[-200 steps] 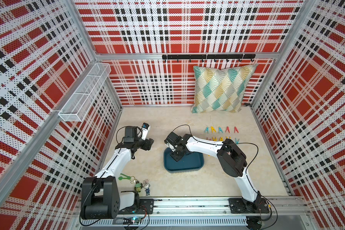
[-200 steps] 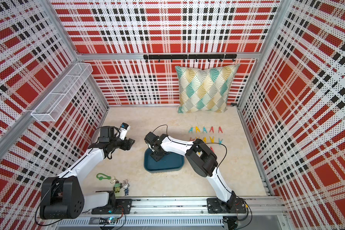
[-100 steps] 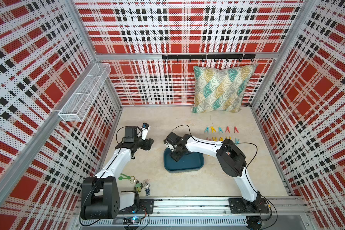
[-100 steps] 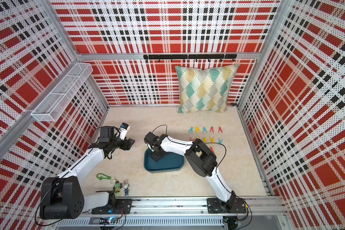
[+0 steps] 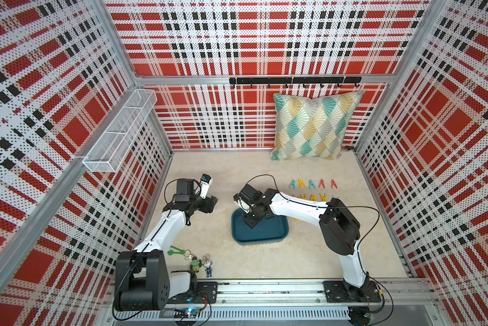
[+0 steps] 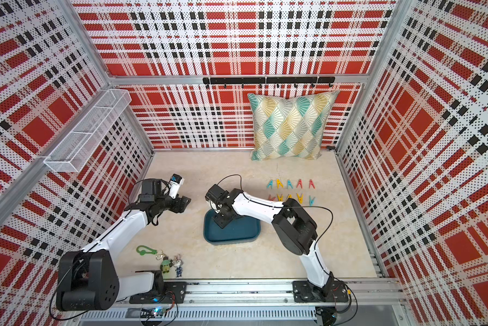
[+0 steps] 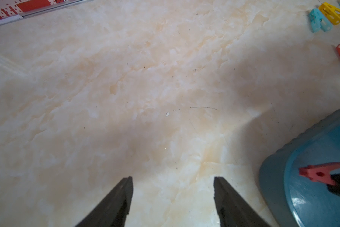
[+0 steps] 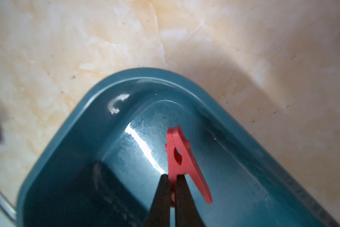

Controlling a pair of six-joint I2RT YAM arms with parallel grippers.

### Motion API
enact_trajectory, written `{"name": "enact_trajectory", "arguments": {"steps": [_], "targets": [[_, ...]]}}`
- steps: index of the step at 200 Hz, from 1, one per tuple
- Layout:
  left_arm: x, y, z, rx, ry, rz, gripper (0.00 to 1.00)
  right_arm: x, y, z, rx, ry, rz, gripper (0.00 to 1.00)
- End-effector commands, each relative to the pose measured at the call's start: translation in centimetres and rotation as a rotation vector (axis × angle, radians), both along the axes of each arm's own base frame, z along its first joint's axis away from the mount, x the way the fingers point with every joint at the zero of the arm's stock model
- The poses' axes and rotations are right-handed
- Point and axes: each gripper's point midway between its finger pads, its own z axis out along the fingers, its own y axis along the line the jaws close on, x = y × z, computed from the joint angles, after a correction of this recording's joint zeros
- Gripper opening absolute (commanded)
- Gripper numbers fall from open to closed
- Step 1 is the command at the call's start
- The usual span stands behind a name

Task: Take the clothespins out of the storage box
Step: Pick up the clothespin from the storage box.

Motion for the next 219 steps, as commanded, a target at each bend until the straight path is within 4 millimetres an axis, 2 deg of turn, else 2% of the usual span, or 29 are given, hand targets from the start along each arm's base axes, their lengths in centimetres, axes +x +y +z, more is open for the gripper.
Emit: {"name": "enact_trajectory", "arguments": {"steps": [1, 26, 47, 86, 114, 149, 183, 219], "targets": [[0.1, 0.0, 0.7, -0.012, -0.025, -0.003, 0.71, -0.9, 0.3, 4.1, 0.090, -0.013, -0.003, 0.00], [0.1, 0.1, 0.6, -0.013, -0.021, -0.001, 0.71, -1.2, -0.6, 7.1, 0.142, -0.050, -0.036, 0.00], [0.1, 0.0, 0.6, -0.013, -0.023, -0.004, 0.71, -0.7, -2.1, 9.0, 0.156, -0.098, -0.093, 0.00], [0.1, -0.1, 0.6, -0.015, -0.022, -0.005, 0.71, 1.3, -6.9, 10.0, 0.162, -0.110, -0.260, 0.00], [0.1, -0.1, 0.7, -0.016, -0.024, -0.006, 0.71, 2.6, -11.6, 9.4, 0.141, -0.090, -0.399, 0.00], [0.1, -0.1, 0.6, -0.016, -0.022, -0.007, 0.71, 3.0, -17.5, 8.2, 0.093, -0.054, -0.543, 0.00], [0.1, -0.1, 0.6, -0.015, -0.021, -0.008, 0.71, 3.1, -24.2, 6.0, 0.036, 0.018, -0.717, 0.00], [0.1, -0.2, 0.7, -0.015, -0.023, -0.009, 0.71, 2.8, -29.9, 3.3, -0.022, 0.102, -0.852, 0.00]]}}
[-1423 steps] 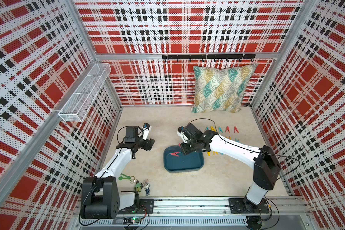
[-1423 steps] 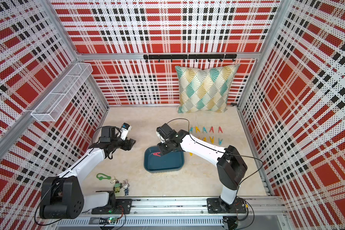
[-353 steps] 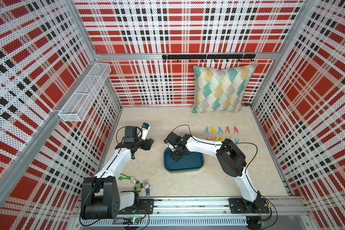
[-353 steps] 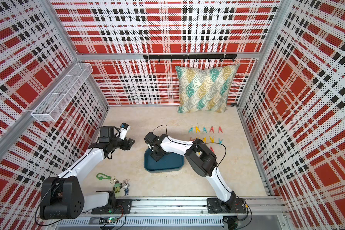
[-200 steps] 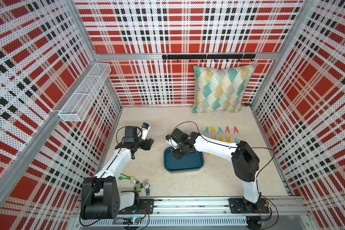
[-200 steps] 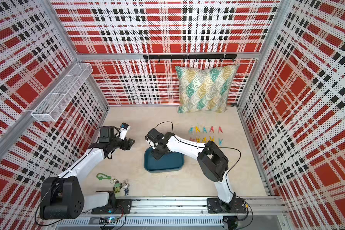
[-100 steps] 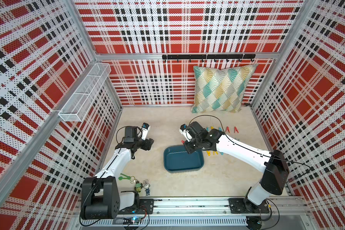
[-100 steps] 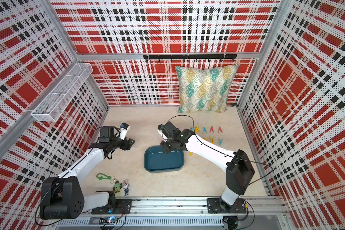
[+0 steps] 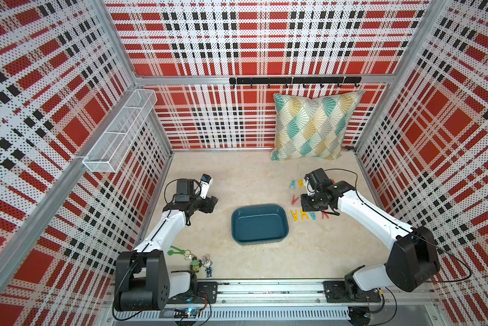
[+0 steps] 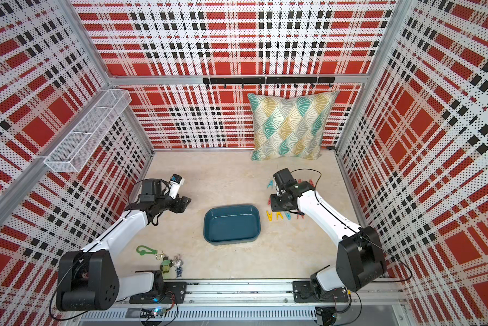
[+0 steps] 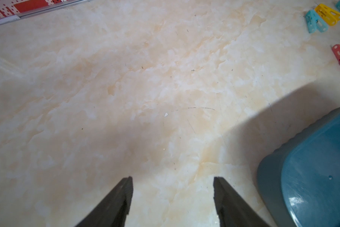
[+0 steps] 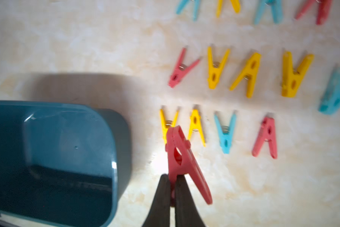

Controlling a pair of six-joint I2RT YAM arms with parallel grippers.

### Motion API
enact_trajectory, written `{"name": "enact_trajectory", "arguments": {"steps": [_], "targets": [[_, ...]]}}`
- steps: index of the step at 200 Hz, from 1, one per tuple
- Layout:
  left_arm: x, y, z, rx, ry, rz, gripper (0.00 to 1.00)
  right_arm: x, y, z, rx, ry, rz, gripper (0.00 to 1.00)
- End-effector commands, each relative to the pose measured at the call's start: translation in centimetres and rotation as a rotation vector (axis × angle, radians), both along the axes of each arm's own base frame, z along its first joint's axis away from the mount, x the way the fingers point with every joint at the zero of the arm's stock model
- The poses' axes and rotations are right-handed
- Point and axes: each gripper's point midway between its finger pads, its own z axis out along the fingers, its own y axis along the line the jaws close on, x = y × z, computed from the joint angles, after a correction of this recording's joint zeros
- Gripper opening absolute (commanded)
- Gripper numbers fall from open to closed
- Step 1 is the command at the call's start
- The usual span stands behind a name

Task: Take the clothespins out of the storage box
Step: Pick up the clothespin from the storage box, then place the clothespin at the center of the board.

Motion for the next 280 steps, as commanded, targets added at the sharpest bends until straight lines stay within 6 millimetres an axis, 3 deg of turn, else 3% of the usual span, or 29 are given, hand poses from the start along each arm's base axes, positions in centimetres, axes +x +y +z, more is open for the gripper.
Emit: {"name": "enact_trajectory", "arguments": {"steps": [1, 41, 77, 147, 215, 280], "targets": [[0.1, 0.0, 0.6, -0.006, -0.024, -0.003, 0.71, -1.1, -3.0, -1.3, -0.012, 0.071, -0.062, 0.00], [0.2, 0.0, 0.8, -0.006, -0.027, -0.001, 0.71, -1.6, -7.7, -4.1, -0.095, 0.160, -0.161, 0.00], [0.1, 0.0, 0.9, -0.008, -0.031, -0.003, 0.71, -1.3, -9.6, -5.8, -0.164, 0.222, -0.218, 0.00], [0.1, -0.2, 0.9, -0.013, -0.031, -0.009, 0.71, -0.8, -13.6, -6.8, -0.340, 0.279, -0.296, 0.00], [0.1, -0.2, 1.1, -0.013, -0.038, -0.011, 0.71, 0.0, -14.8, -8.5, -0.352, 0.310, -0.324, 0.00], [0.1, -0.2, 1.2, -0.012, -0.040, -0.009, 0.71, 0.9, -14.7, -10.1, -0.339, 0.326, -0.320, 0.01]]}}
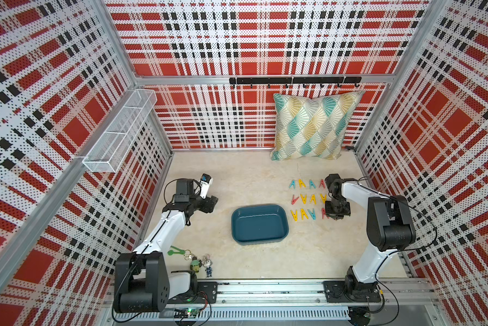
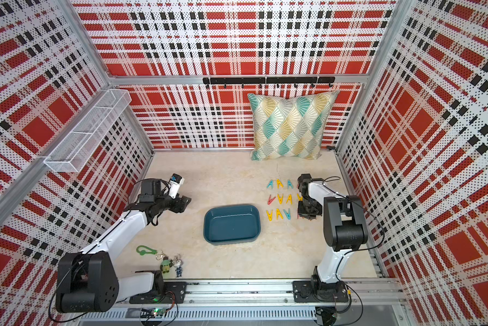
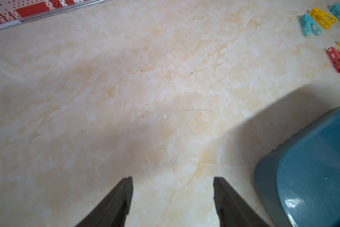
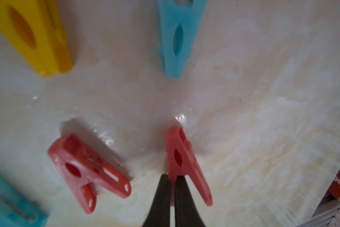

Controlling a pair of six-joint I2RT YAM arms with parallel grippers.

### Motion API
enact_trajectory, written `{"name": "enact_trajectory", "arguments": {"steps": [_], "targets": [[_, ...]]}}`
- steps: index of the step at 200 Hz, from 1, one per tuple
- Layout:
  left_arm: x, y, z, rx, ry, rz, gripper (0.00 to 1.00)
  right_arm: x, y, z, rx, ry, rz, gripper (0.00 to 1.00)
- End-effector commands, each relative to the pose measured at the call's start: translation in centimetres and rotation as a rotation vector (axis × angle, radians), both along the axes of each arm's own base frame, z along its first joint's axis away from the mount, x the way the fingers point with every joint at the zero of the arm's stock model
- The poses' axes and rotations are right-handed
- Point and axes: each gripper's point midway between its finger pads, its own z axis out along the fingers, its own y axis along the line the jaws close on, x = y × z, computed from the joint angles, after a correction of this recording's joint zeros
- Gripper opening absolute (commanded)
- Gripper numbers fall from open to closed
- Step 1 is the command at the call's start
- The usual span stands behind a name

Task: Take the clothespins out of the storage box
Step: Place the clothespin at the center of the board.

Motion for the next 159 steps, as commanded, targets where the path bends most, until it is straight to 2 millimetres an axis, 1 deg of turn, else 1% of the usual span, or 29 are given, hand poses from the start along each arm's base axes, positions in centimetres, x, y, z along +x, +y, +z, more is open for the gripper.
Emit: {"name": "enact_trajectory", "arguments": {"steps": [1, 59, 95, 118, 159], "targets": [[0.1, 0.0, 0.8, -0.006, -0.028, -0.004, 0.71, 1.0, -0.3, -0.4, -0.001, -0.013, -0.005, 0.01], [0.1, 0.0, 0.8, -0.005, -0.029, -0.001, 0.71, 1.1, -0.2, -0.7, -0.001, -0.007, -0.001, 0.06], [0.1, 0.0, 0.9, -0.005, -0.030, -0.001, 0.71, 0.9, -0.2, -0.7, 0.001, -0.006, -0.003, 0.16], [0.1, 0.0, 0.9, -0.005, -0.030, -0.001, 0.71, 1.0, -0.2, -0.2, -0.001, -0.017, -0.005, 0.21], [0.1, 0.0, 0.9, -0.006, -0.030, -0.001, 0.71, 1.2, -0.3, 1.0, -0.005, -0.038, -0.012, 0.24]]}}
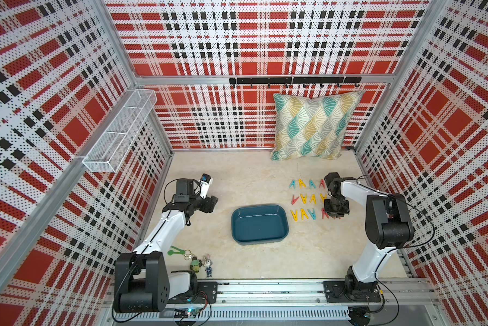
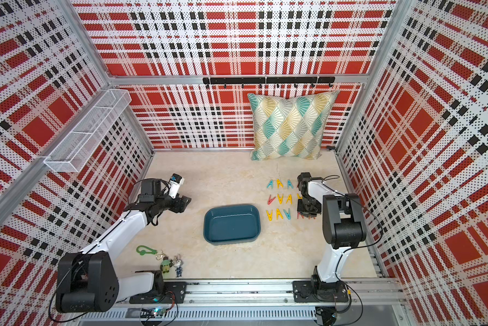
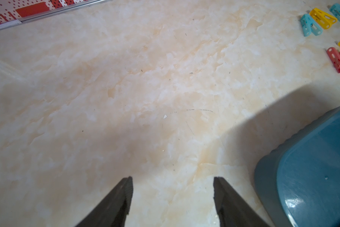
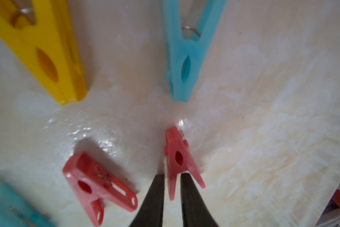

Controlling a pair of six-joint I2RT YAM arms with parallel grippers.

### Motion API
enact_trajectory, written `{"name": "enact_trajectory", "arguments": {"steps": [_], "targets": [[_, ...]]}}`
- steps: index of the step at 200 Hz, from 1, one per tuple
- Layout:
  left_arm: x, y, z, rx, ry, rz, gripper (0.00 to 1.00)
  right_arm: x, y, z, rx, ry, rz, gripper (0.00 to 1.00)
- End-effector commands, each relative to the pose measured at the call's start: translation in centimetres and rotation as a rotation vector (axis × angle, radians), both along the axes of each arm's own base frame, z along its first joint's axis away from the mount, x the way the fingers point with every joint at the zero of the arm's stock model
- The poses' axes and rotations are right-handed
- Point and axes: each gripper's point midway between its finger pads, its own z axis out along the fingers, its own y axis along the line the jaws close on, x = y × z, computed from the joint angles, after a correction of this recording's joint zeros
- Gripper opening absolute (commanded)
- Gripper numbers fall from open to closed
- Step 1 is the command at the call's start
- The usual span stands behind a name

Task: Take the clothespins out of the storage box
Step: Place the clothespin at the center of the board.

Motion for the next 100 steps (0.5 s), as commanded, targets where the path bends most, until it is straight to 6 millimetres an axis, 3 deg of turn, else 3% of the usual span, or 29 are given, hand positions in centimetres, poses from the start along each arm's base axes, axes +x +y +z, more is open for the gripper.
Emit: {"name": "enact_trajectory", "arguments": {"steps": [1, 48, 100], "targets": [[0.1, 0.0, 0.9, -0.006, -0.031, -0.002, 0.71, 0.3, -0.4, 1.3, -0.006, -0.027, -0.014, 0.24], [0.1, 0.0, 1.0, -0.005, -0.032, -0.001, 0.71, 1.0, 0.0, 5.7, 0.022, -0.145, -0.014, 0.30], [0.5, 0.7, 1.4, 0.014, -0.053, 0.034, 0.71, 4.2, 3.8, 11.7, 0.241, -0.484, 0.084, 0.44]]}}
